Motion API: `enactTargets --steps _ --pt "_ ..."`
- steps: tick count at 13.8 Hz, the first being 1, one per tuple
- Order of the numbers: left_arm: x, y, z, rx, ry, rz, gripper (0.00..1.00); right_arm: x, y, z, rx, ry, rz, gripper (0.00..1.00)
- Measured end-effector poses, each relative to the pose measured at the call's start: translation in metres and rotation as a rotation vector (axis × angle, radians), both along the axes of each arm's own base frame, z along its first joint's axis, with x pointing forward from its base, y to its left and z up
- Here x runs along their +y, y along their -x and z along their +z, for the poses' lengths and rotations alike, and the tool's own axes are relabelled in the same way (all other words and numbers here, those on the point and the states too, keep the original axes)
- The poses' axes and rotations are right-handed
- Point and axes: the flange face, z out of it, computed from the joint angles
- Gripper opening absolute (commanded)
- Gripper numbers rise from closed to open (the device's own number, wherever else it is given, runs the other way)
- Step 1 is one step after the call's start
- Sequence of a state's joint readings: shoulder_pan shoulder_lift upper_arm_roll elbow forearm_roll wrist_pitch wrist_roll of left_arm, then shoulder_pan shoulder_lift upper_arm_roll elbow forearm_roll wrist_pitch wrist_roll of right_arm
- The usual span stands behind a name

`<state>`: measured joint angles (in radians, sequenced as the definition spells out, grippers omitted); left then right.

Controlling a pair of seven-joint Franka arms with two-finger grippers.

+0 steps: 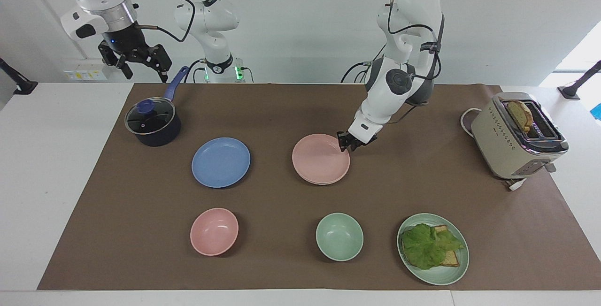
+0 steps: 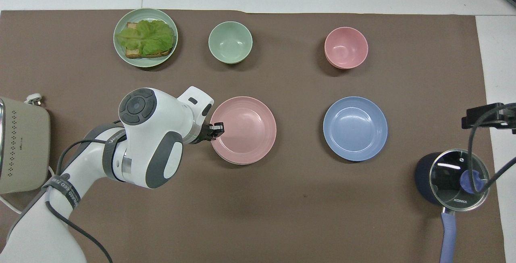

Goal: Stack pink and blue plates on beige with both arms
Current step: 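Release the pink plate and withdraw the left gripper to rest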

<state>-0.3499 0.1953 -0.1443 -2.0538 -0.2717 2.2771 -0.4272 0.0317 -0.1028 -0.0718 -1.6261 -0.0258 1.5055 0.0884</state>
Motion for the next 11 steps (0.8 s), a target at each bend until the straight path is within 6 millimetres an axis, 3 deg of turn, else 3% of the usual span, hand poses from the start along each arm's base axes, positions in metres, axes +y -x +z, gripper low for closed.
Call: enactTargets --steps 3,5,9,11 --pt "0.005 -0.006 0.004 -0.011 0.003 0.011 1.0 0.0 0.0 0.0 0.0 0.0 0.0 1.0" --pt "0.022 -0.021 0.014 -0.03 0.009 0.047 1.0 0.0 0.0 0.0 0.0 0.0 0.0 1.0" --pt "0.094 -0.062 0.056 -0.044 -0.054 0.064 1.0 0.0 0.0 -0.001 0.003 0.0 0.0 1.0" --pt "0.134 -0.078 0.079 -0.052 -0.079 0.057 1.0 0.001 -0.002 -0.012 0.009 0.0 0.002 1.0"
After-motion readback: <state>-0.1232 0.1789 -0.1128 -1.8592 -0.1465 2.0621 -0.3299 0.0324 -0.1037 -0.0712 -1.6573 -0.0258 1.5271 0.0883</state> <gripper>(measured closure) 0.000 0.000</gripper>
